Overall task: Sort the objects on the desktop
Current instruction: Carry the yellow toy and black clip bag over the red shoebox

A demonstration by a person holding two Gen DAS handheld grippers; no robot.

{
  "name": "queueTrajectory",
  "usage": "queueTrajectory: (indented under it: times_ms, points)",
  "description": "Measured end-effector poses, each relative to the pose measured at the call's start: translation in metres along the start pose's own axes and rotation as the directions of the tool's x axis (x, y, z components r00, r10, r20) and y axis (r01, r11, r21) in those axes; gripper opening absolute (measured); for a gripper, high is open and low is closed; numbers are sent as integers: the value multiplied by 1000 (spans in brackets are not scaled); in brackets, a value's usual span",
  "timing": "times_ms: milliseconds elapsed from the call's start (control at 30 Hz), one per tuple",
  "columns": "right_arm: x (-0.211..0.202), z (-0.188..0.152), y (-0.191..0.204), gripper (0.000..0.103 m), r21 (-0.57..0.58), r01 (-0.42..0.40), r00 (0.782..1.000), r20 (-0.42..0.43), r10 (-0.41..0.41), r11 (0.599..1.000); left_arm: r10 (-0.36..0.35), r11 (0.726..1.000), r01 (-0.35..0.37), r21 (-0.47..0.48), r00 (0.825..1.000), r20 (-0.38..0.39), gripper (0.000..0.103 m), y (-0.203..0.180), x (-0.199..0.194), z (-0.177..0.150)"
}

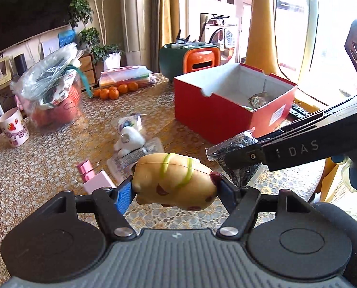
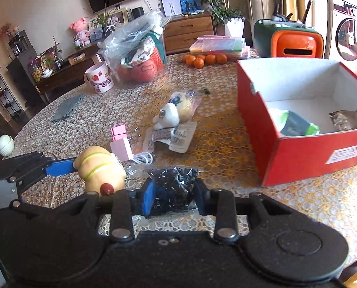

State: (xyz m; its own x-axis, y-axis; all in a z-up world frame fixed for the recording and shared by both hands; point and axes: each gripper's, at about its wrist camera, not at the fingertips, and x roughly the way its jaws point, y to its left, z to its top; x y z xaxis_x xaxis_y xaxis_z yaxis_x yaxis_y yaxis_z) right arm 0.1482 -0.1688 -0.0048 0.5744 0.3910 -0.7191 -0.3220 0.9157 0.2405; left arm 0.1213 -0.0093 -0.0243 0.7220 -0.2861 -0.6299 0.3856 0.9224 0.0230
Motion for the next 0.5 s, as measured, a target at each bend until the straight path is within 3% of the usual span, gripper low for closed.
queueTrajectory:
  times_ms: [500]
  points:
    - [-59, 0, -58, 34, 4, 33, 995, 90, -33, 999, -32, 997, 30, 71, 999, 25, 72, -68, 11, 38]
